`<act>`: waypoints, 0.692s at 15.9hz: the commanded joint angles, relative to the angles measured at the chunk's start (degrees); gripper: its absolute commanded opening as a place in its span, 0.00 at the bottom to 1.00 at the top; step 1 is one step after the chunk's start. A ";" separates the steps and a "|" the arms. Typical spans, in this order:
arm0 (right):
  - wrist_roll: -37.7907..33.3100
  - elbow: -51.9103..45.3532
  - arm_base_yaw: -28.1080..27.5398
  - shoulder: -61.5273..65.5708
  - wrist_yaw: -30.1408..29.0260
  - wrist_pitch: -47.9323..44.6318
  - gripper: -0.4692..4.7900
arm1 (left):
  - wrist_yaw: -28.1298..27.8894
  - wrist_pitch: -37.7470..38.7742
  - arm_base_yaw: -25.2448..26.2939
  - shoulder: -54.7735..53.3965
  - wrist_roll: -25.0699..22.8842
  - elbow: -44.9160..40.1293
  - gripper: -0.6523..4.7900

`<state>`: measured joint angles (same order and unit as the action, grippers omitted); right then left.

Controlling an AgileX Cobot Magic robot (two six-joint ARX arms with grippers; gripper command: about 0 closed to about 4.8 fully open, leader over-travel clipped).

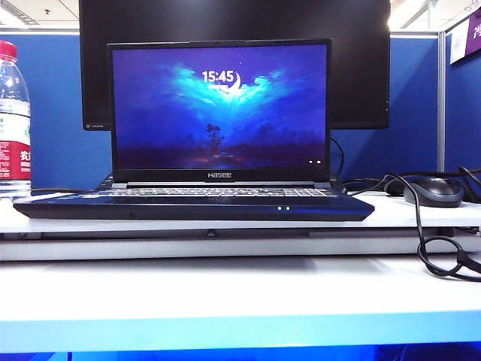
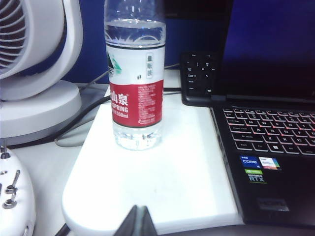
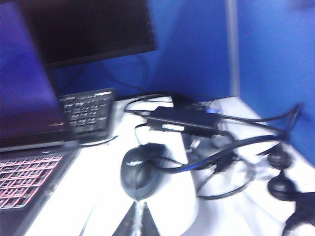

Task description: Open the lid of the black laptop.

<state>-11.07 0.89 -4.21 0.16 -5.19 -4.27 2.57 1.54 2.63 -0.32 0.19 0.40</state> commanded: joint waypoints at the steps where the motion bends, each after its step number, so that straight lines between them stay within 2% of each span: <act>1: -0.35 -0.63 0.79 -0.09 0.83 -2.03 0.09 | 0.15 -0.33 0.07 0.13 -0.20 0.00 0.12; 5: -0.26 -0.63 1.40 -0.09 1.03 -2.01 0.09 | 0.15 -0.33 0.07 0.13 -0.20 0.00 0.12; 8: -0.24 -0.63 4.35 -0.09 4.11 -2.01 0.09 | 0.15 -0.33 0.07 0.13 -0.20 0.00 0.12; 11: -0.33 -0.63 4.24 -0.09 3.98 -1.97 0.09 | 0.15 -0.33 0.07 0.13 -0.20 0.00 0.12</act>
<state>-11.16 0.47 -0.01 0.16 -1.30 -5.26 2.57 1.54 2.63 -0.32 0.19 0.40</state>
